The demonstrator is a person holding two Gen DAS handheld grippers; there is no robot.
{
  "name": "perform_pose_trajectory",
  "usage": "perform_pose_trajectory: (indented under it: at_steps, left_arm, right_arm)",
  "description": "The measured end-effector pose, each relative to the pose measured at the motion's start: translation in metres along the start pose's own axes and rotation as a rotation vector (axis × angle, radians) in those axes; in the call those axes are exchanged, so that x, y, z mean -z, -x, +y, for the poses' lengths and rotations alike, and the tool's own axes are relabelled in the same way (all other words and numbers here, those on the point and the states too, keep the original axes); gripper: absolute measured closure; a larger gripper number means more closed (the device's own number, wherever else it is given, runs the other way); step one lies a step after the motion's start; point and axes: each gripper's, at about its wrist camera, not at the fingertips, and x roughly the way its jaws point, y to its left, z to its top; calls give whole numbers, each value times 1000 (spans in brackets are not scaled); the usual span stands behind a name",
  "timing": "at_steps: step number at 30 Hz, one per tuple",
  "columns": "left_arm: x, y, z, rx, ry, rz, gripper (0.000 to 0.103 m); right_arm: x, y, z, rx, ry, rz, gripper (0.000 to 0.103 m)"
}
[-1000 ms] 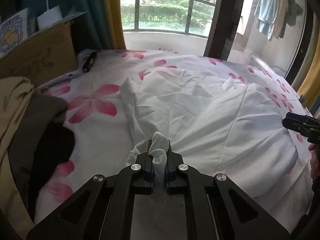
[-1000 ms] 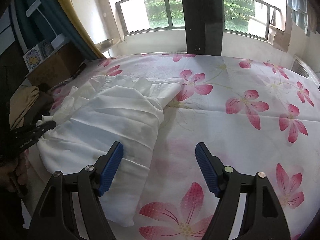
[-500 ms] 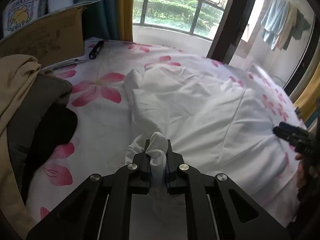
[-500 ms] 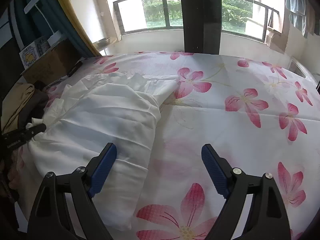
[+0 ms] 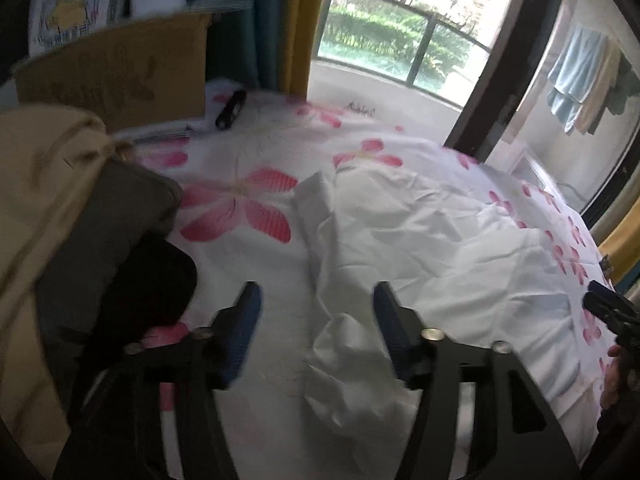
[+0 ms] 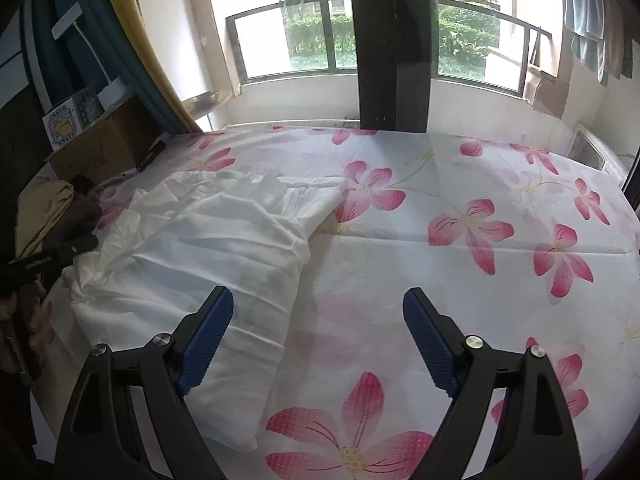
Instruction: Fold large clothes
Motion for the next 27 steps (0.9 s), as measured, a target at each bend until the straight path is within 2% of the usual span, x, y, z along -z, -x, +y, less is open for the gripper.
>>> perform_pose_trajectory:
  at_steps: [2,7,11,14,20,24,27]
  left_arm:
    - [2,-14,3,24,21,43,40]
    - [2,-23,-6,72,-14,41,40]
    - [0,-30,-17,209,-29,81,39]
    - [1,-31,-23,241,-43,81,32]
    - [6,-35,-30,416,26,110,30]
    - [7,-36,-45,425,-5,100,28]
    - [5,-36,-47,466,14,96,28]
  right_arm:
    - [0,0,-4,-1,-4,1,16]
    - [1,-7,-10,-24,-20,16,16]
    - [-1,-17,-8,-75,-36,27,16]
    - [-1,-29,-3,-96,-26,44,16]
    - [2,-52,7,-92,3,67,16]
    - [3,-63,10,-89,7,82,16]
    - [4,-67,12,-84,15,83,16]
